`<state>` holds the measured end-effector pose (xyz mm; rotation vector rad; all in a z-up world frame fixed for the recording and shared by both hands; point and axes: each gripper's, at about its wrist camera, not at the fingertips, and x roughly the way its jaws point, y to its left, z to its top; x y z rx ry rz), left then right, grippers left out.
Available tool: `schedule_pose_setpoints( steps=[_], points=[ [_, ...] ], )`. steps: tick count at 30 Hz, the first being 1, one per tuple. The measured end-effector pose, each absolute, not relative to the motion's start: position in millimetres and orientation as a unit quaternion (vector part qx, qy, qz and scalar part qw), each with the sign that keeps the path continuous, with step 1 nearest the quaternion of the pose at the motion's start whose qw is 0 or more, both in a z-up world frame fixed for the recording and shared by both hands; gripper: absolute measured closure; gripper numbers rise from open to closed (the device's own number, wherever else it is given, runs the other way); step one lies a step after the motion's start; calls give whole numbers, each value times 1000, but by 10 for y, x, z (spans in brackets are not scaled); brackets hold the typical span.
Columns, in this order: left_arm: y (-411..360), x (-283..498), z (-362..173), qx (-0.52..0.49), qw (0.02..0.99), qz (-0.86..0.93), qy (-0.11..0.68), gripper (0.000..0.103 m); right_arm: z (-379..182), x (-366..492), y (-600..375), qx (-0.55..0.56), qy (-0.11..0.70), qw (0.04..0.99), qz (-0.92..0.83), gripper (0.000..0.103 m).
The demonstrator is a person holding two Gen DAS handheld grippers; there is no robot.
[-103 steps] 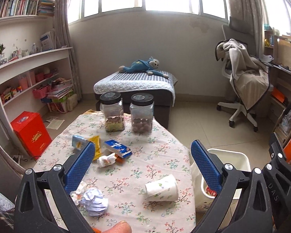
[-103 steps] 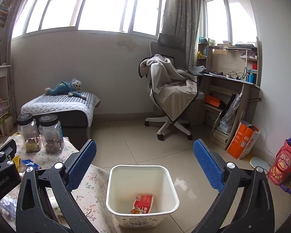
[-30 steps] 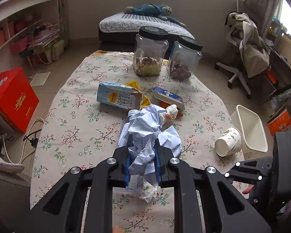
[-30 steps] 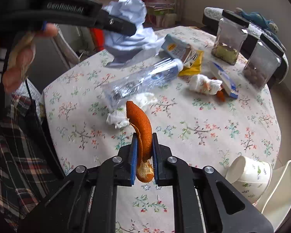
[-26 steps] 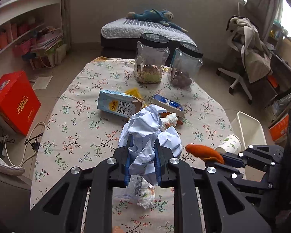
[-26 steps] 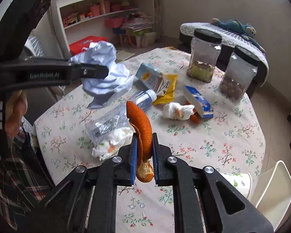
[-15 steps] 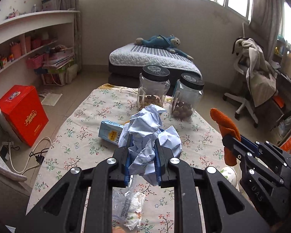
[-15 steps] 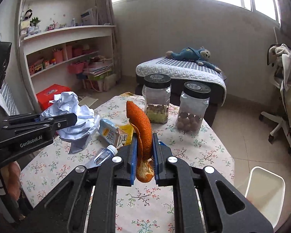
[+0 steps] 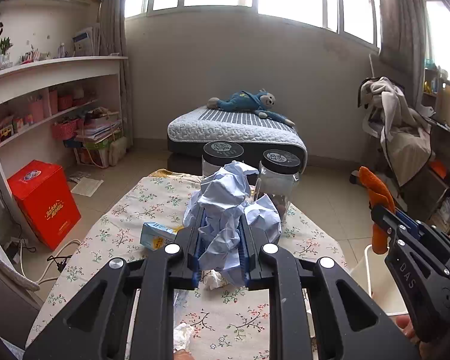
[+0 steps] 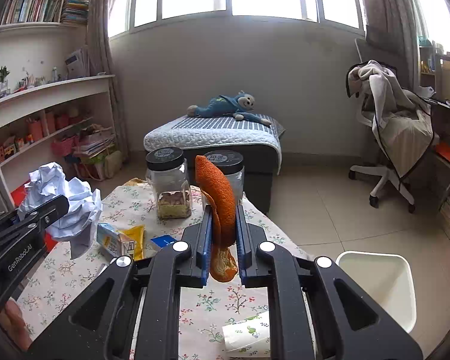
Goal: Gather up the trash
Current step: 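Carry the crumpled paper to the wastebasket and release it with the left gripper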
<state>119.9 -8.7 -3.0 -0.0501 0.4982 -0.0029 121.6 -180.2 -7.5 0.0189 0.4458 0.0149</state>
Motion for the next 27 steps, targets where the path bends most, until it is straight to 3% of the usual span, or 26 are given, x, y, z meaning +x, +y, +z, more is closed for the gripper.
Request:
schedule_pose_setpoints(
  steps=[18, 19, 21, 23, 24, 26, 27],
  points=[
    [-992, 1177, -115, -2, 966, -62, 249, 84, -4, 1113, -3112, 60, 225, 960, -158, 88],
    [-1053, 1173, -113, -1, 966, -67, 250, 84, -9, 1102, -3191, 61, 228, 957, -171, 84],
    [-1182, 1166, -109, 0, 965, -79, 251, 84, 0, 1045, -3323, 66, 224, 952, -201, 63],
    [-1324, 1159, -98, 0, 963, -93, 252, 84, 27, 959, -3455, 67, 213, 947, -231, 33],
    [-1410, 1144, -92, 2, 963, -100, 252, 84, 41, 916, -3519, 66, 205, 945, -248, 30],
    [-1581, 1117, -82, 5, 961, -118, 252, 84, 78, 819, -3669, 72, 191, 941, -270, 10],
    [-1670, 1108, -83, 5, 959, -127, 254, 84, 95, 769, -3755, 74, 187, 938, -284, 6]
  ],
)
